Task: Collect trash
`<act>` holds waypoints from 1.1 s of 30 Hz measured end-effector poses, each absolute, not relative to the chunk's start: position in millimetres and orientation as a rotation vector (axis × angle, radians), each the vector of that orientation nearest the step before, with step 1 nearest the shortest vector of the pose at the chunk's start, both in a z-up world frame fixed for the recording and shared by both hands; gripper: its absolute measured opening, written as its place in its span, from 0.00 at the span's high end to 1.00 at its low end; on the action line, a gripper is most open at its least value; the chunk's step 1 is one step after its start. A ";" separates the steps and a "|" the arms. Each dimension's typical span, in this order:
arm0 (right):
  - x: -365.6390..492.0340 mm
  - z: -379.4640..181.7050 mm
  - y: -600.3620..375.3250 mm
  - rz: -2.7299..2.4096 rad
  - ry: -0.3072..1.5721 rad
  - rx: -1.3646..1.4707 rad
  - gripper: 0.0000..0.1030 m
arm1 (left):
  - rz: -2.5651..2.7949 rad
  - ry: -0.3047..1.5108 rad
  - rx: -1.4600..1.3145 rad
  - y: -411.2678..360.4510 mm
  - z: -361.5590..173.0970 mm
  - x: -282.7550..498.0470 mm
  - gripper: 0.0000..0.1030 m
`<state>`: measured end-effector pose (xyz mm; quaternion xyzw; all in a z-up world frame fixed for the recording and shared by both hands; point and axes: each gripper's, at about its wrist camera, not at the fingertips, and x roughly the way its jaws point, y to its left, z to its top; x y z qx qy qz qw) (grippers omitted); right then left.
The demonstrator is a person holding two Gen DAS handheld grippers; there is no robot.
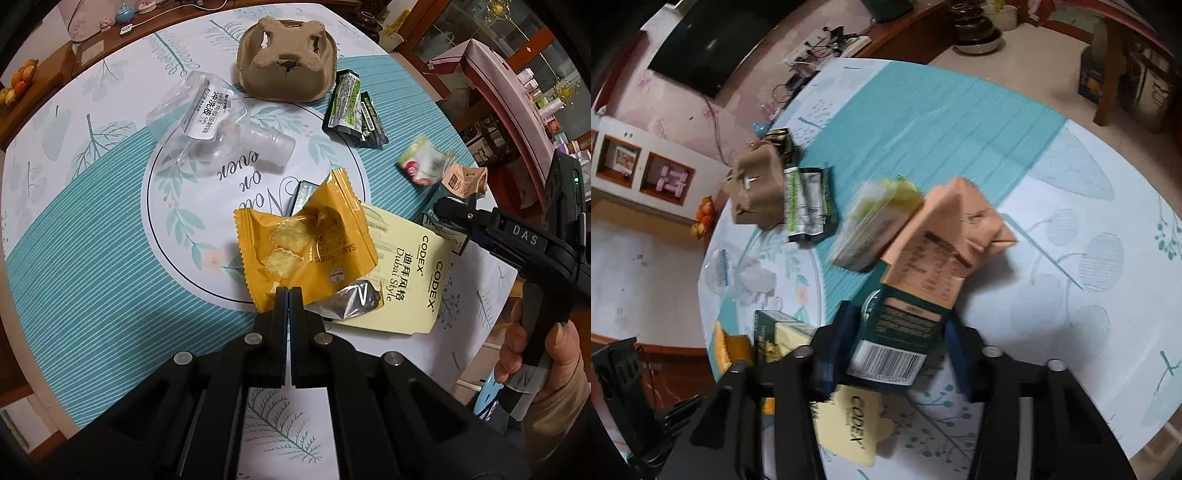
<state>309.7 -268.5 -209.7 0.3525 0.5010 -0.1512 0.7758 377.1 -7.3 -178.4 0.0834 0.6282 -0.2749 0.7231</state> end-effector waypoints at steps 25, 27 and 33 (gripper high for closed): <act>229.8 -131.1 -233.0 -0.267 1.085 0.498 0.68 | -0.622 1.289 0.094 9.3 -118.2 310.1 1.00; 213.7 -128.4 -230.6 -0.242 1.084 0.490 0.68 | -0.611 1.277 0.089 9.9 -112.1 291.2 1.00; 146.5 -122.1 -231.2 -0.168 1.077 0.473 0.68 | -0.569 1.274 0.072 2.6 -106.3 217.5 1.00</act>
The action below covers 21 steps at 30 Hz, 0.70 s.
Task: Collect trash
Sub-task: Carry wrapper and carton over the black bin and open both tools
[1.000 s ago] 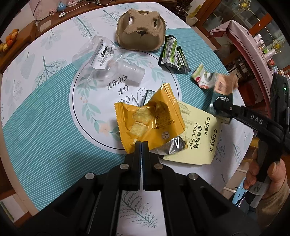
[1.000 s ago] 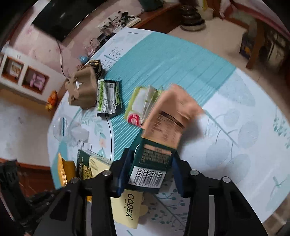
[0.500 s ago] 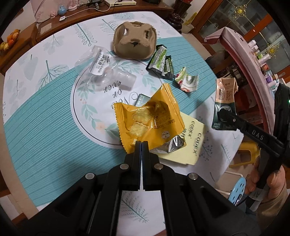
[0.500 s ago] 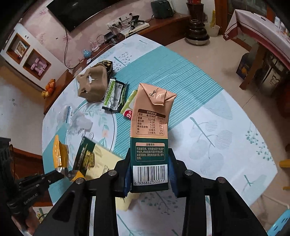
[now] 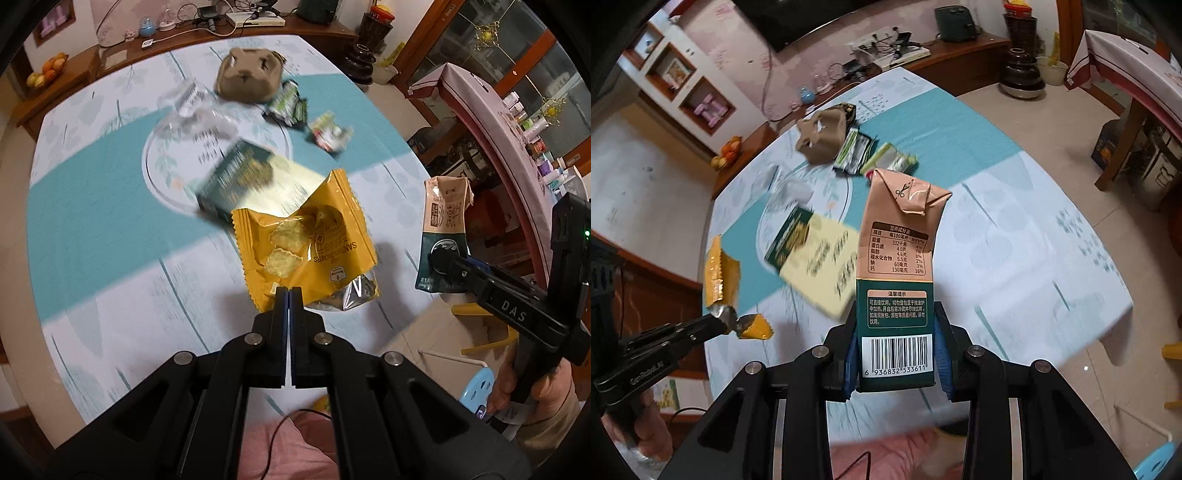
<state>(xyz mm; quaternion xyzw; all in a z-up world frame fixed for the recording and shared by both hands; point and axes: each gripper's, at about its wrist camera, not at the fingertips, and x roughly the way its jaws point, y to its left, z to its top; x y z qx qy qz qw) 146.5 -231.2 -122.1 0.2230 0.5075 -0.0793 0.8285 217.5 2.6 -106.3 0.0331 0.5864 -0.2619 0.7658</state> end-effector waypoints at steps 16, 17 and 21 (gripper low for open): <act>-49.4 -142.6 -238.6 -0.031 1.161 0.454 0.68 | -0.553 1.324 0.082 -40.0 -131.7 14.9 1.00; -58.6 -148.4 -239.6 -0.027 1.176 0.457 0.68 | -0.553 1.332 0.086 -41.4 -134.5 8.2 1.00; -85.3 -175.7 -241.5 -0.029 1.228 0.484 0.68 | -0.554 1.387 0.132 -50.6 -158.0 -24.9 1.00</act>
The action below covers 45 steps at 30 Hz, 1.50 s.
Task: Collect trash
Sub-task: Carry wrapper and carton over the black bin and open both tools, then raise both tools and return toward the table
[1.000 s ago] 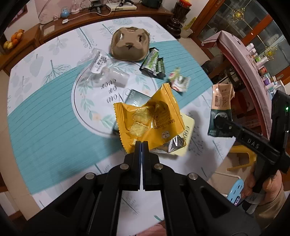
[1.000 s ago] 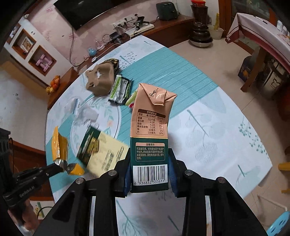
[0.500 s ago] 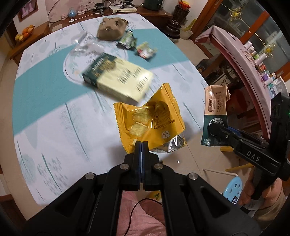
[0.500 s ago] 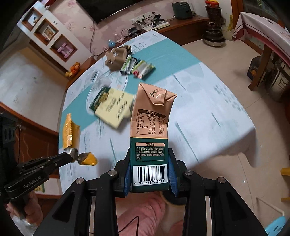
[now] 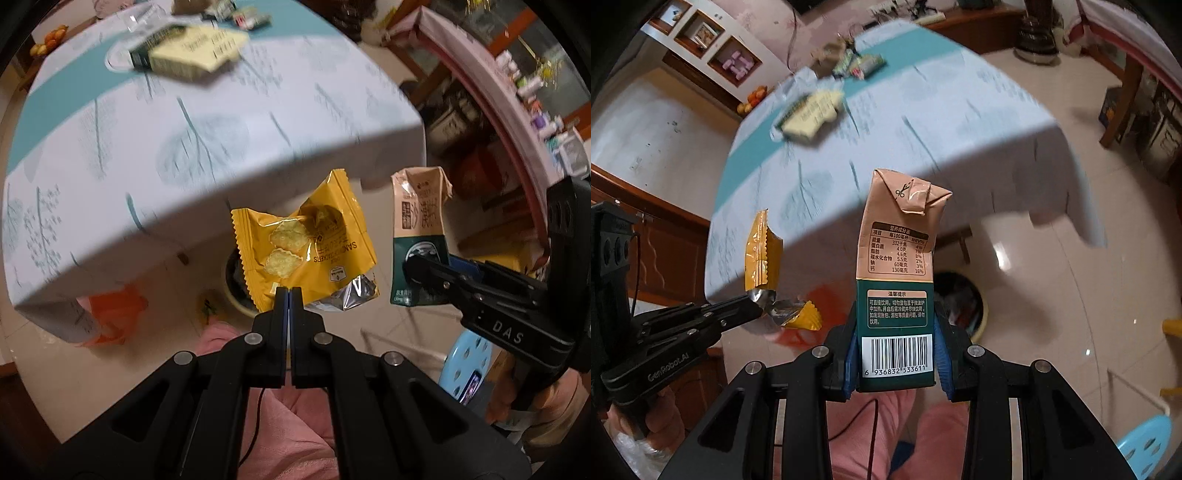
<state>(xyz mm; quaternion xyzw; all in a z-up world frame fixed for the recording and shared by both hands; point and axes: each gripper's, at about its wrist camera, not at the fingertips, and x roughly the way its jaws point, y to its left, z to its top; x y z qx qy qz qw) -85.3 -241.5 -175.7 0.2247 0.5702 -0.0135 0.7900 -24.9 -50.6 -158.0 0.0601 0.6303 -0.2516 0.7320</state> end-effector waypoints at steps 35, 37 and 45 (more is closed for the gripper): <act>-54.6 -534.3 -255.7 -0.187 1.450 0.634 0.53 | -0.498 1.525 0.295 -78.9 -472.7 13.6 0.70; -50.8 -536.2 -255.7 -0.184 1.448 0.629 0.53 | -0.493 1.524 0.289 -75.4 -467.5 14.8 0.70; -56.1 -488.4 -244.4 -0.184 1.418 0.617 0.53 | -0.485 1.516 0.262 -62.1 -428.0 14.9 0.70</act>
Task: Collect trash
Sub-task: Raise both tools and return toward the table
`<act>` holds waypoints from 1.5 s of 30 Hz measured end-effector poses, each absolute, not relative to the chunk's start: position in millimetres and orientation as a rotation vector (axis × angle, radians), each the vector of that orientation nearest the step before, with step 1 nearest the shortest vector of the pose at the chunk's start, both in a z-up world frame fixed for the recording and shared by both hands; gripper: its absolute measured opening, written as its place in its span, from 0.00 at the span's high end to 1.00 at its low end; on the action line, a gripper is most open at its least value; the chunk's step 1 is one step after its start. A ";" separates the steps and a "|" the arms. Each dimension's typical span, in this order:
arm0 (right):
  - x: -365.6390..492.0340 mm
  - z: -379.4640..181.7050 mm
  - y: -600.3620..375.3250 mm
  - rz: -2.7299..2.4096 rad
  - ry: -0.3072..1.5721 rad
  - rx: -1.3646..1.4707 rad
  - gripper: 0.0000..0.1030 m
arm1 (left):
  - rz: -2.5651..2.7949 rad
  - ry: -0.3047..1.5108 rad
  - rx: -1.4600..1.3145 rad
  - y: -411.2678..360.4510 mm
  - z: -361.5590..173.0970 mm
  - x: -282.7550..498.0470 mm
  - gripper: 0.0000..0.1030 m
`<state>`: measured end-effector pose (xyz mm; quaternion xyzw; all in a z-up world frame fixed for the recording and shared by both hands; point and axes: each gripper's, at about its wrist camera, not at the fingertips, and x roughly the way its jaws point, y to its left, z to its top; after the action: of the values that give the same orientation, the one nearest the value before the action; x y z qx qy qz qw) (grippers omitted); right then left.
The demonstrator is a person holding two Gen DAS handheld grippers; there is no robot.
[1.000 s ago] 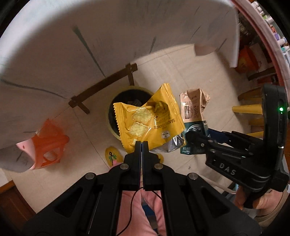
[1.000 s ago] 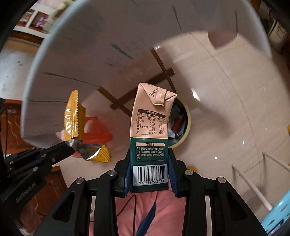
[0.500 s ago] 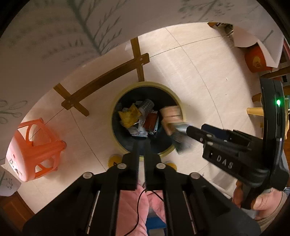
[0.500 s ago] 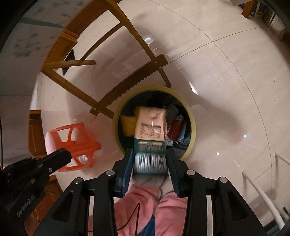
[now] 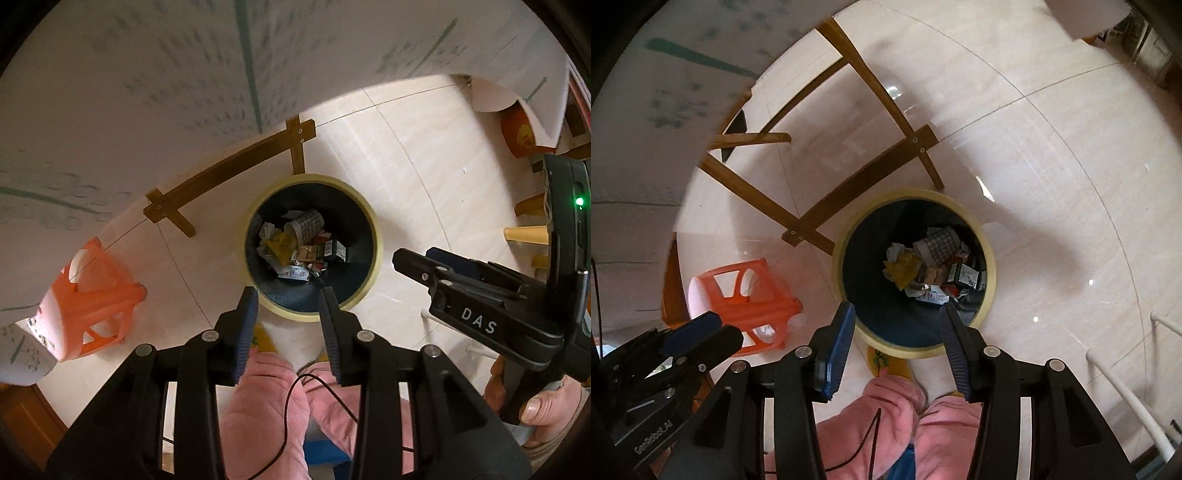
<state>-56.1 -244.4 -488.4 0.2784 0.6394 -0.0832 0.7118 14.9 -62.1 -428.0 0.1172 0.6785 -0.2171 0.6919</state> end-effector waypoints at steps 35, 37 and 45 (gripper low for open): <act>-90.1 -147.5 -209.7 -0.054 1.206 0.517 0.53 | -0.435 1.273 0.237 -24.5 -107.8 -26.2 0.70; -92.0 -142.0 -211.2 -0.046 1.188 0.512 0.53 | -0.419 1.257 0.227 -19.6 -101.0 -26.0 0.70; -83.1 -114.3 -223.2 -0.022 1.111 0.482 0.53 | -0.360 1.215 0.170 -0.4 -84.3 -16.7 0.70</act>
<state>-83.1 -223.2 -114.3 0.2267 0.5221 -0.0104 0.8221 -16.7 -0.4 -84.3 0.0795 0.5670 -0.1680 0.8025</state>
